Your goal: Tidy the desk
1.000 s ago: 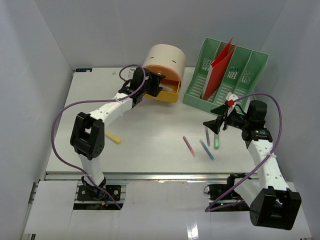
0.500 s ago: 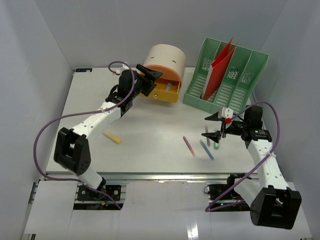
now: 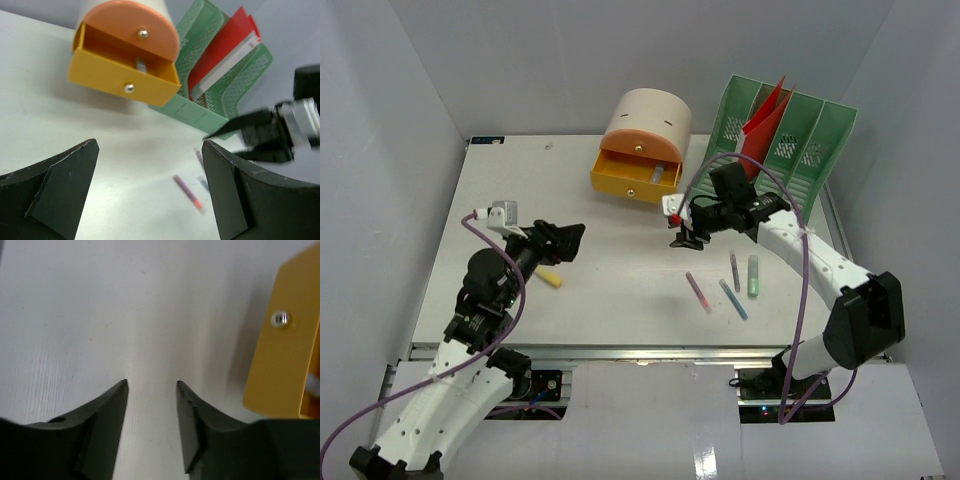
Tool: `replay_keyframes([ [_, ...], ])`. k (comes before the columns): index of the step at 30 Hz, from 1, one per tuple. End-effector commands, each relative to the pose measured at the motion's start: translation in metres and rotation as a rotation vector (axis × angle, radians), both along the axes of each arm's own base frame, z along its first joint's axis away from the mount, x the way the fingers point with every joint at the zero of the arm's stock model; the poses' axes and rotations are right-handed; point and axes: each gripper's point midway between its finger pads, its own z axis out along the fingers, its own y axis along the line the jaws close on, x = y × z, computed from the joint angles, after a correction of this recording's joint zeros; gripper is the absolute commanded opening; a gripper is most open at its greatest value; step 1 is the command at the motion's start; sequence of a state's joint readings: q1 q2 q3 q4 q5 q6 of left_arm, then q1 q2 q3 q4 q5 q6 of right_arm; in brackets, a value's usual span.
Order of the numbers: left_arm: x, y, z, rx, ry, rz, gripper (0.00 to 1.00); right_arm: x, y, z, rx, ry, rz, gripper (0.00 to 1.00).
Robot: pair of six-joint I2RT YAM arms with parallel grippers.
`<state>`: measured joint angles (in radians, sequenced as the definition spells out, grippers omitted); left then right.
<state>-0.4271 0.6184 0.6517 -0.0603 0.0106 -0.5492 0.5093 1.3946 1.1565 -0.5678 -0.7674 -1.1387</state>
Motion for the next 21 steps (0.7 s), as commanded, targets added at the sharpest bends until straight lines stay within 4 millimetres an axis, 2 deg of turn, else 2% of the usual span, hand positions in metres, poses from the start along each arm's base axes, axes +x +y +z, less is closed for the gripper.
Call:
replay_keyframes([
  [1,-0.012,0.034,-0.052,0.136,0.083,0.122,0.97,0.063,-0.011,0.005,-0.079,0.154,-0.466,0.57],
  [2,-0.015,0.036,-0.058,0.138,0.086,0.127,0.97,0.062,-0.017,-0.002,-0.091,0.172,-0.505,0.63],
  [4,-0.018,0.041,-0.066,0.134,0.094,0.145,0.98,0.060,-0.044,-0.018,-0.110,0.236,-0.646,0.73],
  [5,-0.019,0.041,-0.071,0.136,0.099,0.146,0.98,0.055,-0.059,-0.026,-0.105,0.297,-0.746,0.77],
  [7,-0.020,0.041,-0.072,0.124,0.099,0.146,0.98,0.060,-0.093,-0.033,-0.103,0.339,-0.935,0.84],
  [11,-0.020,0.039,-0.071,0.122,0.101,0.134,0.98,0.056,-0.158,-0.063,-0.133,0.448,-1.281,0.89],
  [15,-0.022,0.040,-0.070,0.125,0.107,0.132,0.98,0.043,-0.192,-0.083,-0.176,0.453,-1.472,0.90],
  [21,-0.027,0.045,-0.069,0.098,0.099,0.153,0.98,0.033,-0.215,-0.118,-0.248,0.532,-1.593,0.87],
])
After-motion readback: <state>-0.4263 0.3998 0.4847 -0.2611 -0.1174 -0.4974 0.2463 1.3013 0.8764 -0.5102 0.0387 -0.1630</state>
